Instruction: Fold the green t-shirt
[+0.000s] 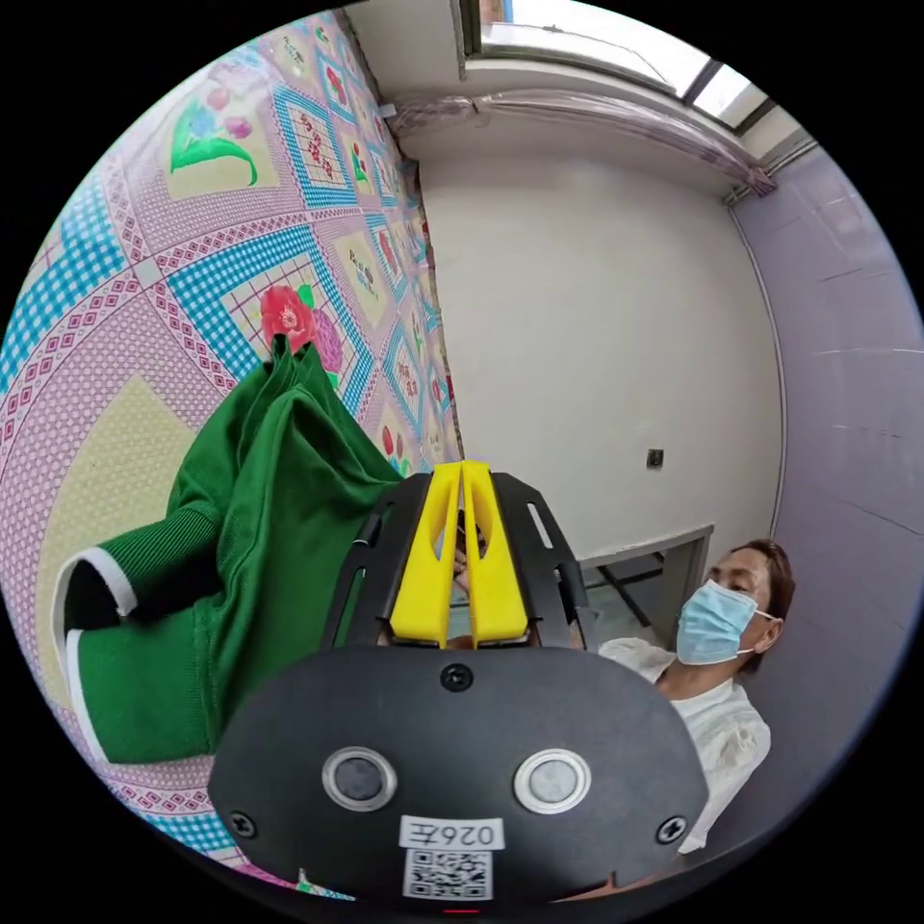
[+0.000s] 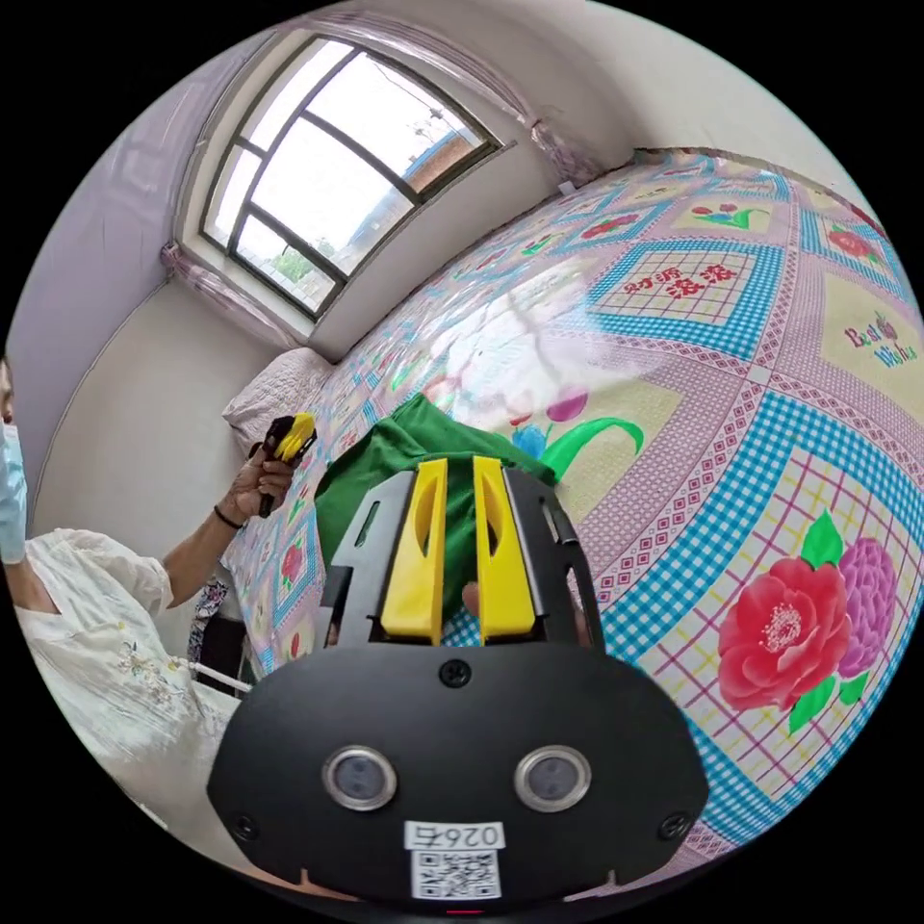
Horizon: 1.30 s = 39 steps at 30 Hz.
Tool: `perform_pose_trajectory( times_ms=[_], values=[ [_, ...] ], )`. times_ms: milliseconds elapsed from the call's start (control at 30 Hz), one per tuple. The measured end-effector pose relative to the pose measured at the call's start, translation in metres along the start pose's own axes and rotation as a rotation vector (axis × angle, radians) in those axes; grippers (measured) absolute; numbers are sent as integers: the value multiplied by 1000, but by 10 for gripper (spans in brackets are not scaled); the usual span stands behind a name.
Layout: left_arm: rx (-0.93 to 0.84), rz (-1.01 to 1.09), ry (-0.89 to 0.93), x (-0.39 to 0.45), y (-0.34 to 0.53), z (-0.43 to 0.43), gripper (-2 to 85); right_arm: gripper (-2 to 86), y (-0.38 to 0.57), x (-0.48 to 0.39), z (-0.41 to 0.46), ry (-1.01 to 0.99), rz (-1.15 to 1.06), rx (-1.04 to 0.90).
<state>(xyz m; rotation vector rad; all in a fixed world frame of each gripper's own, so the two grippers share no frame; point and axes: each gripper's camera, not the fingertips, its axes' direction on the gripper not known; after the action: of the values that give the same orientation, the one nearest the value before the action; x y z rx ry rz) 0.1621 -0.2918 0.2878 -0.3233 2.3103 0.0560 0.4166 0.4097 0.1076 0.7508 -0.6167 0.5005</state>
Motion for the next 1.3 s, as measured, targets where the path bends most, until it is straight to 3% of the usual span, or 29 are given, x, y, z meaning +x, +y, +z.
perform_pose_trajectory(
  times_ms=[133,200,300,433,500,600,833,933,1000,1067,1133,1200,1267,1300],
  values=[
    [-143,17,-3,-7,-5,66,-10,-6,2,-45,45,145,-107,-120],
    [-175,-26,-92,-21,-7,83,-10,-8,4,-40,59,240,-84,-152],
    [-170,-135,-97,-39,0,89,-10,-9,15,-14,52,115,44,-145],
    [-49,-47,76,10,31,72,-10,-9,58,-19,14,79,117,-41],
    [-15,18,78,46,50,60,-10,-8,79,-35,2,76,110,-18],
    [120,174,-93,126,102,28,-10,-4,118,-88,-7,82,27,8],
    [645,806,-570,365,308,-24,-10,32,228,-275,-66,384,-324,422],
    [745,1039,-821,437,368,-4,-10,15,246,-326,-35,397,-485,345],
    [784,1114,-715,455,387,-2,-9,-1,253,-346,2,374,-551,243],
    [711,1126,-330,452,391,-16,-8,-7,265,-365,43,345,-561,191],
    [634,1137,-259,457,399,-13,-8,-8,275,-379,60,313,-561,186],
    [638,1181,-465,476,427,5,-7,-9,285,-396,66,314,-566,195],
    [667,1286,-786,507,469,35,0,-9,298,-417,54,345,-571,261],
    [671,1304,-800,514,477,38,3,-9,301,-423,47,350,-574,287]
  ],
)
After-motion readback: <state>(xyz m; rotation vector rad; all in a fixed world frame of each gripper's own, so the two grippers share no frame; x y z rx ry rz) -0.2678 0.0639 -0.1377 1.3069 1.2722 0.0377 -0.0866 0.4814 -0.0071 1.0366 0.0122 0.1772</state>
